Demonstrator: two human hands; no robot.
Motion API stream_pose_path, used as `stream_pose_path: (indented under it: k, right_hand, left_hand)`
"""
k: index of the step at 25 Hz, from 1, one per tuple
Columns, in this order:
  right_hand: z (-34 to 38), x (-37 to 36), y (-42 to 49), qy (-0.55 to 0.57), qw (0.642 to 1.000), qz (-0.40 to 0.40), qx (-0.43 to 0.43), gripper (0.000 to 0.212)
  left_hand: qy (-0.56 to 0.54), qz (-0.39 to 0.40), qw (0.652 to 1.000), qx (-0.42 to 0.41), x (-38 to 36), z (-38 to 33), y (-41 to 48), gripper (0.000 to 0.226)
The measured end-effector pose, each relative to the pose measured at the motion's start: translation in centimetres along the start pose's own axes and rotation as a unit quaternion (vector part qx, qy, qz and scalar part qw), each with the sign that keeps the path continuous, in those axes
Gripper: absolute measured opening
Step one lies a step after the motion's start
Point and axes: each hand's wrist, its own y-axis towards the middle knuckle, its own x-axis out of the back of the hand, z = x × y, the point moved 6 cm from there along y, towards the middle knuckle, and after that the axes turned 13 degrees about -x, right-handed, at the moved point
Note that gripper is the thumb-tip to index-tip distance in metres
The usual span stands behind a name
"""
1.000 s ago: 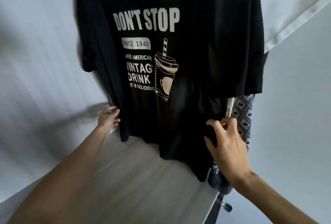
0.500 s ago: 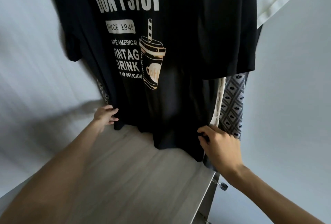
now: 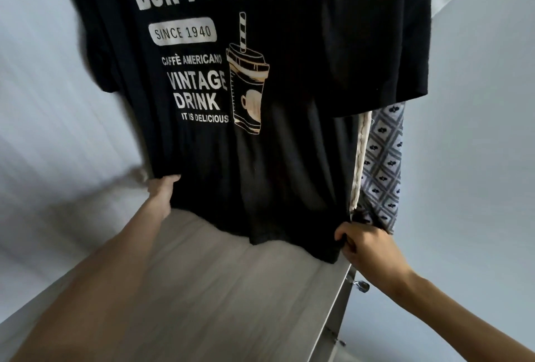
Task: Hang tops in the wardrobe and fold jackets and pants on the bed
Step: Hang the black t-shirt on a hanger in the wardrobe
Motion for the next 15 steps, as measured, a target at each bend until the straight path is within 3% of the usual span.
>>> stream_pose_path:
  k: [1,3,5,7,9,12,15]
  right_hand:
    - [-0.1,-0.1,0.1,-0.009,1.000,0.009,-0.014,0.036]
    - [0.2,0.3,0.0,-0.017,0.999,0.004,-0.037,0.035]
    - [1.2,0.8,-0.2,-0.040,0.999,-0.005,-0.033,0.038]
    - [1.2,0.3,-0.1,-0.110,0.990,0.058,-0.065,0.044]
    - [0.1,0.4,-0.7,-0.132,0.974,0.147,-0.110,0.038]
    - [-1.2,1.8,-2.6,-0.036,0.970,0.209,-0.117,0.018]
    - [-3.7,5.1,-6.2,0.041,0.968,0.220,-0.113,0.017]
  left_hand:
    - [0.033,-0.052,0.997,-0.052,-0.1,-1.6,-2.1,0.091]
    - [0.069,-0.128,0.952,-0.269,-1.6,-5.8,-7.5,0.074]
    - [0.067,-0.074,0.861,-0.500,-4.8,-10.0,-14.6,0.069]
    - [0.153,0.005,0.797,-0.585,-8.5,-11.4,-18.8,0.068]
    - [0.283,0.085,0.774,-0.559,-11.0,-10.8,-20.7,0.069]
    - [0.436,0.223,0.778,-0.393,-11.7,-7.2,-21.7,0.062]
    - [0.540,0.313,0.709,-0.328,-11.7,-4.1,-26.3,0.055]
